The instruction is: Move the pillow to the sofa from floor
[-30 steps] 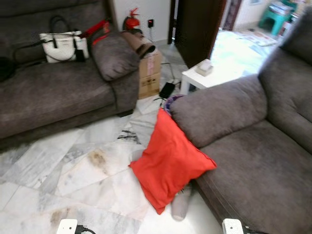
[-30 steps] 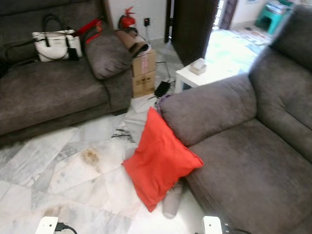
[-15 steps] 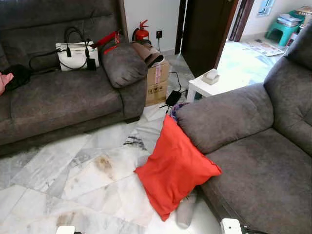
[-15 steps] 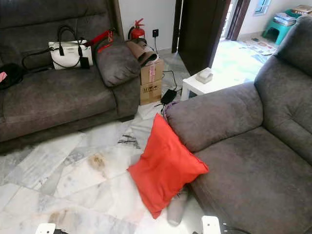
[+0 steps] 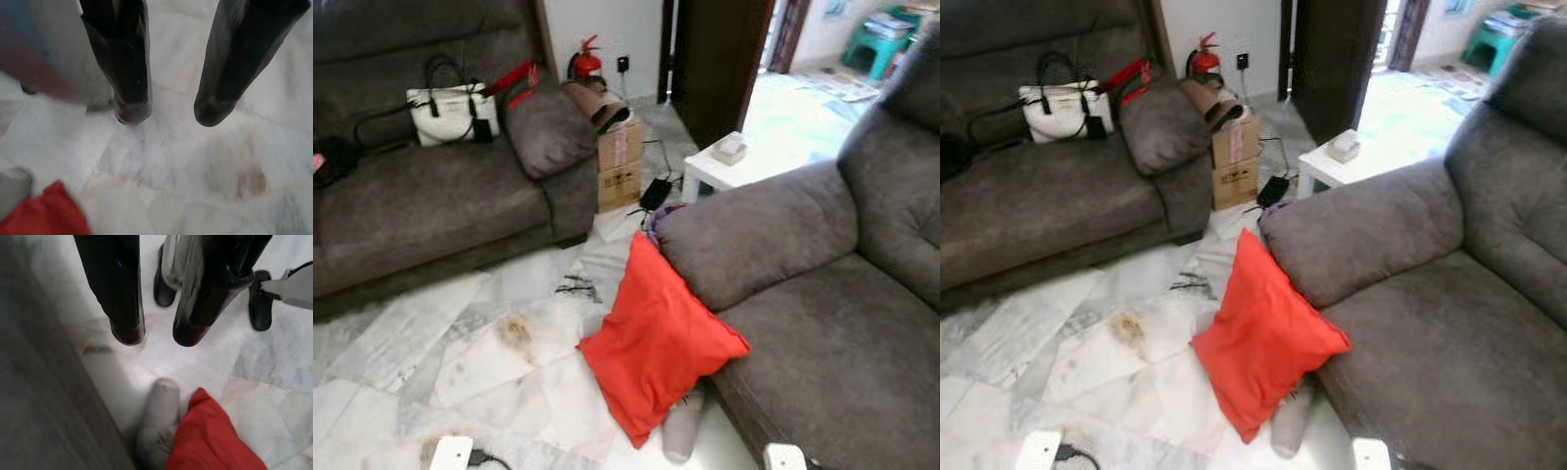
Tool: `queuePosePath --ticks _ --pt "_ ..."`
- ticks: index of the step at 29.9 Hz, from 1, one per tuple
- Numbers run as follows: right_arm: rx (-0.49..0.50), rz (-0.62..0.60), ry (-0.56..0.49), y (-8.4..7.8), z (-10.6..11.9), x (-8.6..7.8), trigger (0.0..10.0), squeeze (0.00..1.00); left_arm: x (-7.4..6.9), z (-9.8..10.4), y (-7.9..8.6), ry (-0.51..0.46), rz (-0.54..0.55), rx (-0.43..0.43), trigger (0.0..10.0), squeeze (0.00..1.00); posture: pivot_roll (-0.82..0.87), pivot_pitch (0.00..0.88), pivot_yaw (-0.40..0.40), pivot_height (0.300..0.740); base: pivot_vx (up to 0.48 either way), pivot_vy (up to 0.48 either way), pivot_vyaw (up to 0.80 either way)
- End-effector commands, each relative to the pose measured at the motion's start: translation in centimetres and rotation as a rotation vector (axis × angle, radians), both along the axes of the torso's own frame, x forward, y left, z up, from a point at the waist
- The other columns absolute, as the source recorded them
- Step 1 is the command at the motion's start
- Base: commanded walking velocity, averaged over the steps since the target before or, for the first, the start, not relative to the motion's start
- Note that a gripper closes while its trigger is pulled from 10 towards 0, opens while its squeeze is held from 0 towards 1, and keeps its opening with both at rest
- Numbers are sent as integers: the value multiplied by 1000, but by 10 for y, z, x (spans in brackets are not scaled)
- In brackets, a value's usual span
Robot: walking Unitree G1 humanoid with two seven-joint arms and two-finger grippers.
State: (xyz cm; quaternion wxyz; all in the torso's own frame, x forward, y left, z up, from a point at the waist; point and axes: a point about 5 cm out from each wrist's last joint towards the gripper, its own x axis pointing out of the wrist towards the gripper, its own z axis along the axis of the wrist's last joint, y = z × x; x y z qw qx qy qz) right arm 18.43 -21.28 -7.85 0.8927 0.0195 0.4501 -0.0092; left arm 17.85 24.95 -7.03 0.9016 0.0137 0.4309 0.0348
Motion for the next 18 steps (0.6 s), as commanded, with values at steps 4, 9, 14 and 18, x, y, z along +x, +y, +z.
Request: queuePosePath --ticks 4,9,14,18 --pt "19 2 7 8 -2 -1 10000 0 -19 -7 7 66 14 13 10000 0 77 146 14 740 305 0 0" --pt "19 1 6 8 -2 -1 10000 0 -19 -7 7 66 12 13 10000 0 77 146 15 740 307 0 0" --pt "20 0 6 8 -2 -1 10000 0 -19 -7 7 66 13 13 10000 0 77 146 15 740 247 0 0" --pt "20 -2 5 8 -2 -1 10000 0 -19 -7 7 66 13 14 10000 0 77 146 16 740 314 0 0"
